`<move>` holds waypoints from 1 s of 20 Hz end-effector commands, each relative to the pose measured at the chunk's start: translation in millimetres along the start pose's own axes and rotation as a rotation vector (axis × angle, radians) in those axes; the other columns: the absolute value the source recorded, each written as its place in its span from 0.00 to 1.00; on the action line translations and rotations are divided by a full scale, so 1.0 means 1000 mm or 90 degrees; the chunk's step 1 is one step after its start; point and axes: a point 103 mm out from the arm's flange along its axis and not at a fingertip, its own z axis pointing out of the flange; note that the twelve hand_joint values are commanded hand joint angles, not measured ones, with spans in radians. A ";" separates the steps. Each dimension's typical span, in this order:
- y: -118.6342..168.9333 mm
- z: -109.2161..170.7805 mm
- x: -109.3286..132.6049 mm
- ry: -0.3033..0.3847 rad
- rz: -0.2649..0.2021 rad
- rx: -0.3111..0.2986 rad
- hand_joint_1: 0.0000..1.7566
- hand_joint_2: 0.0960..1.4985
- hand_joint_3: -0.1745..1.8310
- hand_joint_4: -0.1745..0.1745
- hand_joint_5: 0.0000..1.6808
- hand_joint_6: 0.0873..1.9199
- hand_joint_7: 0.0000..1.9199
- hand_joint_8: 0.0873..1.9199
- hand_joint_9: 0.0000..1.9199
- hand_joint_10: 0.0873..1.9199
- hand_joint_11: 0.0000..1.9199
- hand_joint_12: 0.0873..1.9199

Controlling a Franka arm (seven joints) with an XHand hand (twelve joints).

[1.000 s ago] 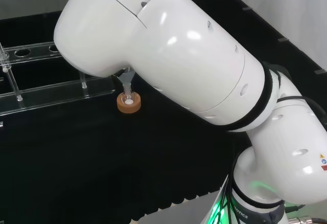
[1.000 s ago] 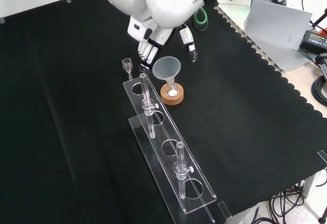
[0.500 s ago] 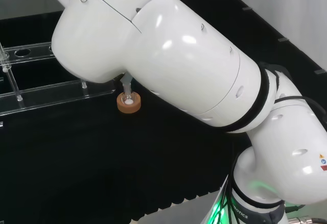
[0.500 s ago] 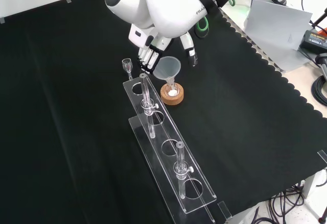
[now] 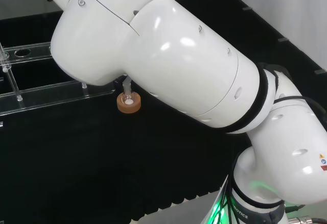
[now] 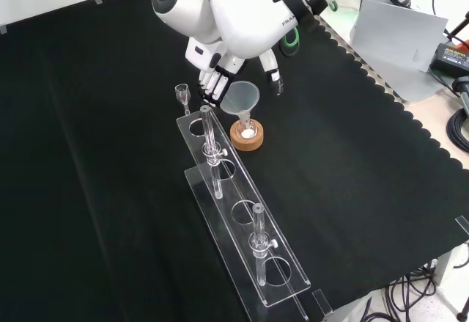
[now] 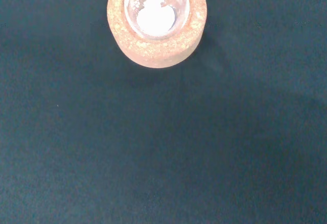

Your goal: Remove the funnel from the round-bottom flask.

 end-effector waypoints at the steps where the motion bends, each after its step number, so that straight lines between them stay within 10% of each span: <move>1: 0.004 0.006 0.004 -0.012 0.005 0.010 0.32 0.43 0.15 0.38 0.06 0.00 0.00 0.20 0.09 0.42 0.16 0.76; 20: 0.010 0.008 0.005 -0.073 0.015 -0.013 0.43 0.45 0.23 0.40 0.15 0.00 0.04 0.32 0.23 0.31 0.16 0.75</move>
